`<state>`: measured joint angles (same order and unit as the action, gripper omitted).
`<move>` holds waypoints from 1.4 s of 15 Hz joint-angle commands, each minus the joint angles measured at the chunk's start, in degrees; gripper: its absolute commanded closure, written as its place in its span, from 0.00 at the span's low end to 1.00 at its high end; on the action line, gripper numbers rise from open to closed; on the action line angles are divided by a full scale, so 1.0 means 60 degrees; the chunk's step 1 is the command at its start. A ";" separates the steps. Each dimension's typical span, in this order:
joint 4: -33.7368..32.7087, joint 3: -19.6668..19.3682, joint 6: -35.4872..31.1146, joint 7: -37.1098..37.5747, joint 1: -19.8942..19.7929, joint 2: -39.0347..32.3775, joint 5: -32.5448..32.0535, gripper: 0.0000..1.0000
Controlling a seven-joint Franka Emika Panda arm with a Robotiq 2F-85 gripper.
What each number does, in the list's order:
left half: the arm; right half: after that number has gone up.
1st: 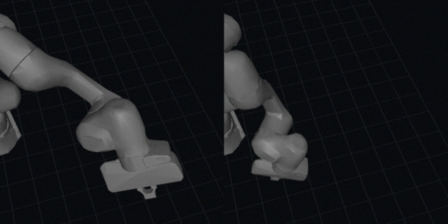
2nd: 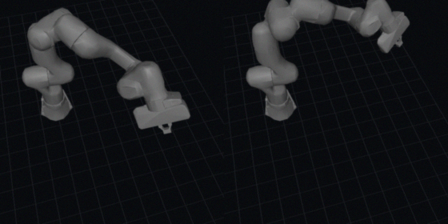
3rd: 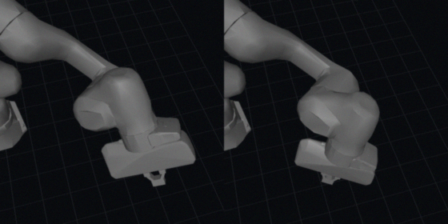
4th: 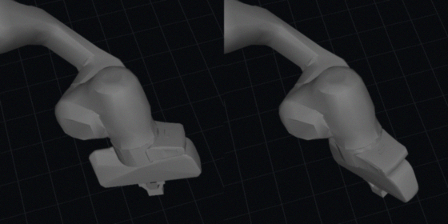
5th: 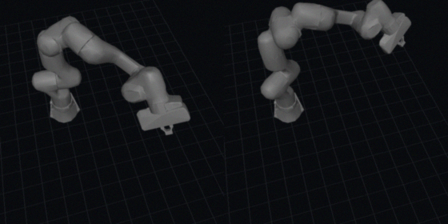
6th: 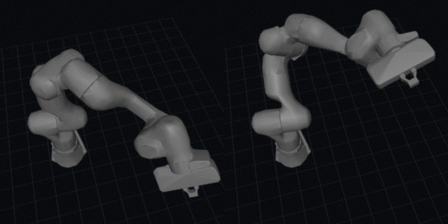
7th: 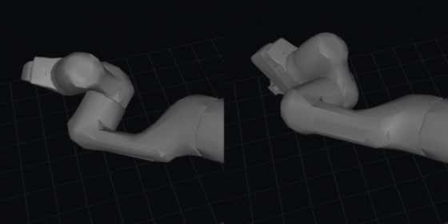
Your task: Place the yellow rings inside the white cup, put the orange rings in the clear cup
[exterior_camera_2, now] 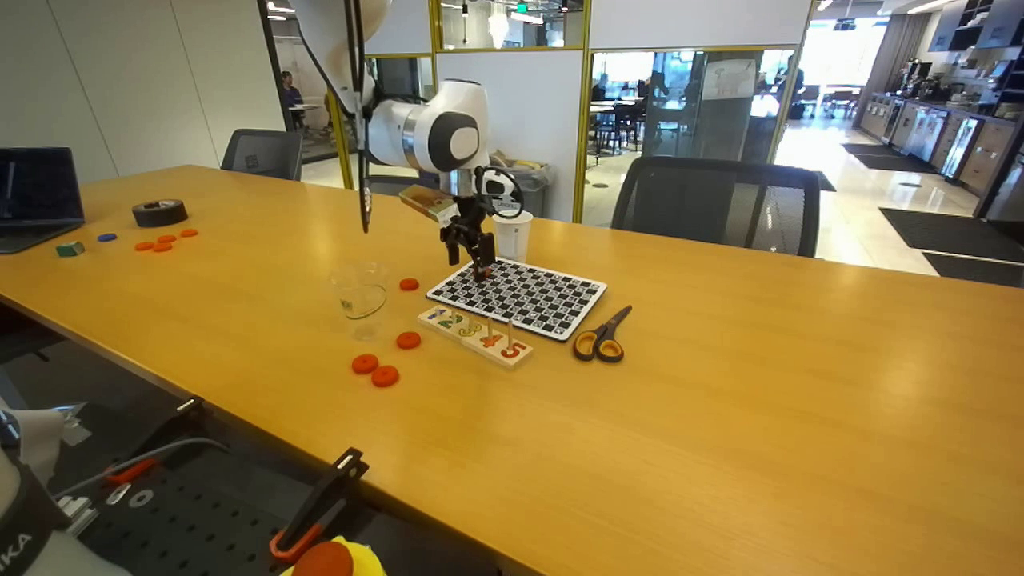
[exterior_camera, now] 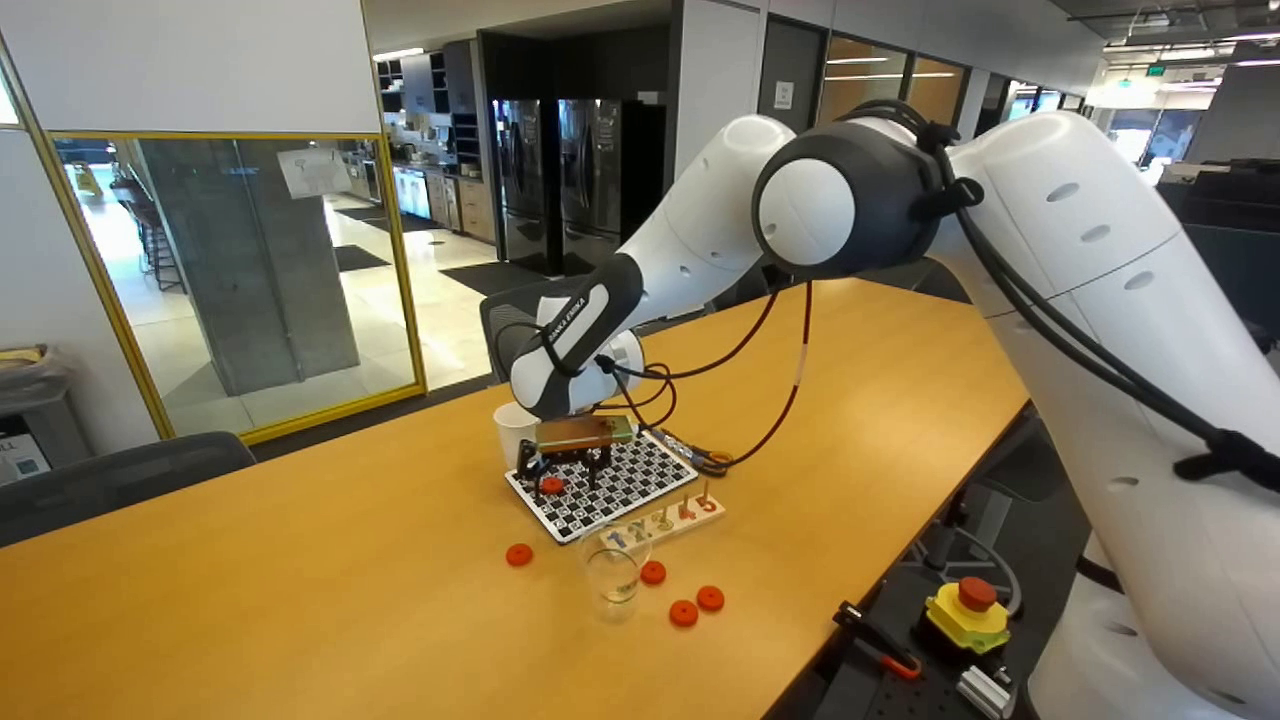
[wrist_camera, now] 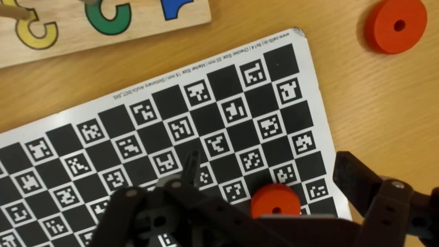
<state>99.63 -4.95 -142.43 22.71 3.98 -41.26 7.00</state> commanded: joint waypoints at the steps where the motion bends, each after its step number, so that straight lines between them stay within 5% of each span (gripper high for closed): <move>1: -0.0414 -0.0293 -0.0319 0.0405 0.0243 -0.0268 -0.0236 0.00; 15: -0.1851 -0.0563 -0.0171 0.0736 0.0290 -0.1371 -0.0358 0.00; 16: -0.1833 -0.0573 -0.0173 0.0745 0.0290 -0.1334 -0.0347 0.25; 17: -0.1823 -0.0633 -0.0083 0.0804 0.0334 -0.1292 -0.0384 0.26; 21: -0.1728 -0.0768 0.0623 0.0881 0.0448 -0.1027 -0.0571 0.58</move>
<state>89.59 -8.15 -142.38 26.13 5.33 -48.46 5.22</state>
